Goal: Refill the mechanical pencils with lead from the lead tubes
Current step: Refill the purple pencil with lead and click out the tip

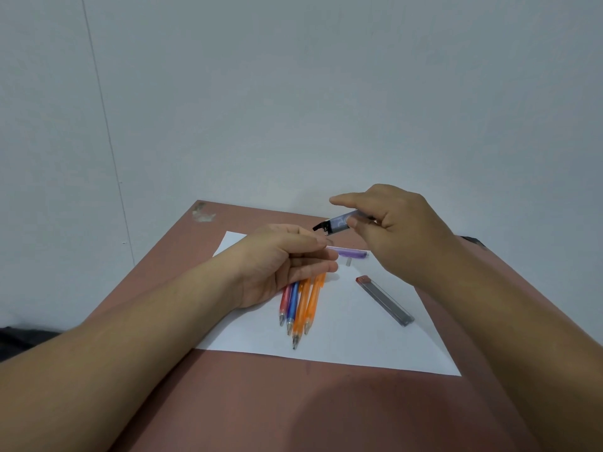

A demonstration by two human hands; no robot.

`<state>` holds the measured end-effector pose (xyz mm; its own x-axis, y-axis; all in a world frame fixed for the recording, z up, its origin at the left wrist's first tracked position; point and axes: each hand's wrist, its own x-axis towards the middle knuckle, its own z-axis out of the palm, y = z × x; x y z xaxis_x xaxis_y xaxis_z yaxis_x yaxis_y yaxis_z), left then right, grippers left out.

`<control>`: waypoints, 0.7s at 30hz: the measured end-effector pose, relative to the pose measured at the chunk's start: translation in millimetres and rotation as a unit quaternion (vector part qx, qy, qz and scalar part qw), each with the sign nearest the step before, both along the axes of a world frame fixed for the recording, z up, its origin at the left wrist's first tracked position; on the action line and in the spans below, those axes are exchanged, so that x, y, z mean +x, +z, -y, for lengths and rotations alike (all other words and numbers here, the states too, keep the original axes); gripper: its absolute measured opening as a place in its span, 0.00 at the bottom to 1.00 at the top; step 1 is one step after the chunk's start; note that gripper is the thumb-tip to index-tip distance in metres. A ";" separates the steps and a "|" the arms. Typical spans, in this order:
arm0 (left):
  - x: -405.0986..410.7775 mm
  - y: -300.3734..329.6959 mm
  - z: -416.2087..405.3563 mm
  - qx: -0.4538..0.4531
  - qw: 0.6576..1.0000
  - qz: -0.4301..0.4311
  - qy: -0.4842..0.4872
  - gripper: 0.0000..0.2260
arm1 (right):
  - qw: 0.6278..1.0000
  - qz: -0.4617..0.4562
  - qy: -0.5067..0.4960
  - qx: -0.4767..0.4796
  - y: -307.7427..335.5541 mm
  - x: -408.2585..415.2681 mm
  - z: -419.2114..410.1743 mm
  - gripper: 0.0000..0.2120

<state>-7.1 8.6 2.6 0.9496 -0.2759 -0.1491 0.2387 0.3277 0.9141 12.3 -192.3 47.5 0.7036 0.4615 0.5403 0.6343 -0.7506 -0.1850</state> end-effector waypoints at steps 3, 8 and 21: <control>0.5 -0.2 -0.1 0.000 1.000 0.001 0.001 0.06 | 1.000 0.003 0.001 0.008 1.6 2.0 1.7 0.18; 0.6 -0.6 -0.3 0.000 1.000 0.004 -0.001 0.06 | 1.000 -0.006 0.005 0.019 -0.7 0.7 0.2 0.18; -0.8 1.9 0.2 0.006 1.000 0.000 0.001 0.05 | 0.998 -0.009 0.003 0.068 -7.0 0.4 0.6 0.17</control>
<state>-7.9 8.4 4.4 0.9501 -0.2719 -0.1529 0.2383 0.3164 0.9182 12.7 -192.8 40.6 0.7117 0.3893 0.5848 0.6343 -0.7139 -0.2967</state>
